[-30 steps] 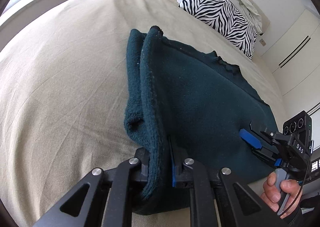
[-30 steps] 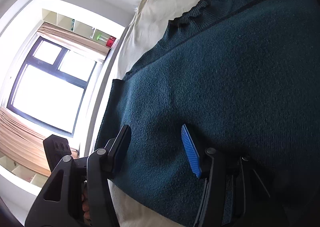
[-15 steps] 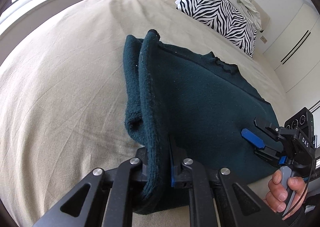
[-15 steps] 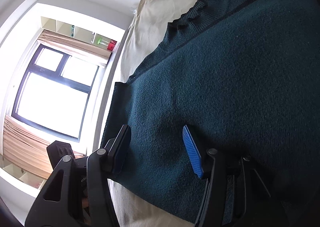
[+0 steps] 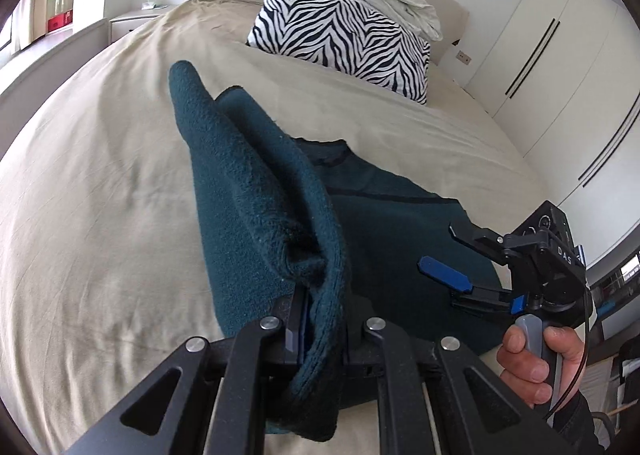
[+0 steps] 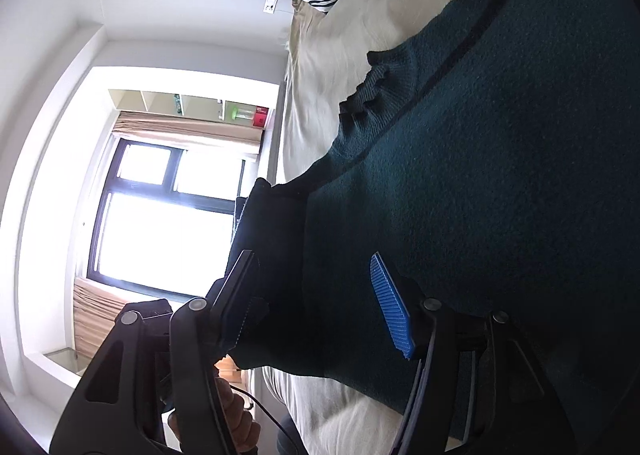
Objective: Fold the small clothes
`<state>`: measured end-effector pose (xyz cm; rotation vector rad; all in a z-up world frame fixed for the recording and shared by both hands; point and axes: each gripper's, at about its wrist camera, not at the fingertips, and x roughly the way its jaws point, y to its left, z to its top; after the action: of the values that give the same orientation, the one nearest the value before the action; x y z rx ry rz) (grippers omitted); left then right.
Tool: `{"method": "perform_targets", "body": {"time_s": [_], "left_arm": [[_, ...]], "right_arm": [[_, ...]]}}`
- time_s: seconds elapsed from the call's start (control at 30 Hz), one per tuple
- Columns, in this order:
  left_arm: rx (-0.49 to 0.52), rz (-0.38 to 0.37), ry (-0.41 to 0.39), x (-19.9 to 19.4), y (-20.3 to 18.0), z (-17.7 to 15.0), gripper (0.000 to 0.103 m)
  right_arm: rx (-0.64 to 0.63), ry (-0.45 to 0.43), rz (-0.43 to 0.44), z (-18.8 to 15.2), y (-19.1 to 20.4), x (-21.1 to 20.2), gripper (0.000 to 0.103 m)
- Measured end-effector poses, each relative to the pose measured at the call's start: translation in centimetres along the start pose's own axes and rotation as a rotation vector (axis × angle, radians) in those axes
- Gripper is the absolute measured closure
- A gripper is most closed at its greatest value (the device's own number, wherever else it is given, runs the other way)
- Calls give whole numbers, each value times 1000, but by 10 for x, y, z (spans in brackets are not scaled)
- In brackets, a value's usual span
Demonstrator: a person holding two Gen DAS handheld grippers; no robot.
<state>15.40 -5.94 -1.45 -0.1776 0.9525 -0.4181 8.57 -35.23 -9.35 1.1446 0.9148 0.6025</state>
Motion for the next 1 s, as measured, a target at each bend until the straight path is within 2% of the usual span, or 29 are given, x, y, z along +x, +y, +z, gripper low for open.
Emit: {"method": "perform_targets", "body": {"time_s": [0.07,0.13,0.3,0.33,0.4,0.43,0.53,0.77,0.87,0.9,0.93,1.0], "left_arm": [[38,-39,13,14,-28,2,91],[73,-71,34,32,-54,0,91],[99,-135,98,79,-89,-19,90],[109,-132,101,83,-93,-24,89],[116,-139,111,90,-97,-31,77],[111,-159,120,90,-97,-33,69],[93,-234,105,73,-91,-43,60],[47,-231,-10,23,-56,-45,58],[17,-196,-7,23,-36,-43,58],[1,-190,-5,24,-31,-42,58],[-9,-186,-7,25,-26,-41,58],[-16,-183,-8,25,-21,-41,58]], "right_arm": [[15,-14,22,11,-3,-15,43],[38,-24,34,20,-9,-28,36],[92,-28,59,36,-29,-43,36],[106,-26,56,37,-33,-43,36],[124,-20,53,38,-41,-41,36],[124,-18,50,38,-43,-38,36],[122,-13,19,41,-41,-29,36],[72,31,-100,54,-32,-1,37],[23,64,-194,54,-27,12,55],[8,79,-232,54,-26,18,69],[-9,92,-273,55,-26,23,78],[-58,100,-330,54,-22,28,84]]}}
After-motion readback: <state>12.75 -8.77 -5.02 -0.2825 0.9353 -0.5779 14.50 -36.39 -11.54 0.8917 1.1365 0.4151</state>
